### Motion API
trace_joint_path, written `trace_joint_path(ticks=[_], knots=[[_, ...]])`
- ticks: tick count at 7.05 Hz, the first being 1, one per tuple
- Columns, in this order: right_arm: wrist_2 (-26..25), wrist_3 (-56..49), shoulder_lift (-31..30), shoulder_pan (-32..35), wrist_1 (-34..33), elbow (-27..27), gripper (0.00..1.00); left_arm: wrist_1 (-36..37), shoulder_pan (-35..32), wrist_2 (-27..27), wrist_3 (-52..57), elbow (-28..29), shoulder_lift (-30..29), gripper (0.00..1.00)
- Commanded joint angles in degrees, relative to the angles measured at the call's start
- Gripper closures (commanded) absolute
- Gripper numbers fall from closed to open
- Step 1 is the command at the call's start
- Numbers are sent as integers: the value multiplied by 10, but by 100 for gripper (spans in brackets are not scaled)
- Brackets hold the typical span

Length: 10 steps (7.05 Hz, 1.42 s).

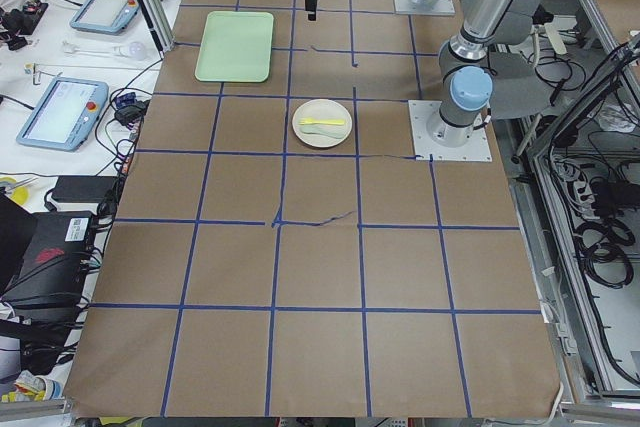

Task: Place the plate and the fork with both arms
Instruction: 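Move the left gripper down to the rim of the white plate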

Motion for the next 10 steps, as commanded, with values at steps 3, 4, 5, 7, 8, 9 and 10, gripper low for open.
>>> trace_joint_path(ticks=[3,4,5,7,8,9,10], knots=[[1,0,0,1,-1,0,0,-2,57,-4,-2,3,-10,0],[0,0,0,1,-1,0,0,-1,85,-5,-2,-2,-16,0],[0,0,0,0,-2,0,0,0,104,0,4,-3,-24,0],[0,0,0,1,-2,0,0,1,152,-6,24,-22,-44,0],[0,1,0,0,-2,0,0,57,163,0,63,-48,-58,0],[0,1,0,0,-4,0,0,101,180,1,90,-84,-61,0],[0,2,1,0,-4,0,0,128,212,-6,105,-120,-64,0]])
